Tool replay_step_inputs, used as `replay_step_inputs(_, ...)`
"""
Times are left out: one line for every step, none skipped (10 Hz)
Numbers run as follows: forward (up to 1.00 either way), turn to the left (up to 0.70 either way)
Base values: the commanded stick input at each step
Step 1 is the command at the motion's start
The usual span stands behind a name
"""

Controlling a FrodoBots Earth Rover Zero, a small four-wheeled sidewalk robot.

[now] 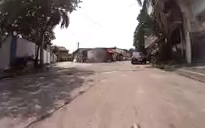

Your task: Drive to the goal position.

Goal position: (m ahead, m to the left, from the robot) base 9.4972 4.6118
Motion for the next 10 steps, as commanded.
replay_step_inputs(0.70,0.00)
replay_step_inputs(0.70,0.00)
replay_step_inputs(0.70,0.00)
replay_step_inputs(0.70,0.00)
replay_step_inputs(0.70,0.00)
replay_step_inputs(0.70,0.00)
replay_step_inputs(0.70,0.00)
replay_step_inputs(0.70,0.00)
replay_step_inputs(0.70,0.00)
replay_step_inputs(0.70,0.00)
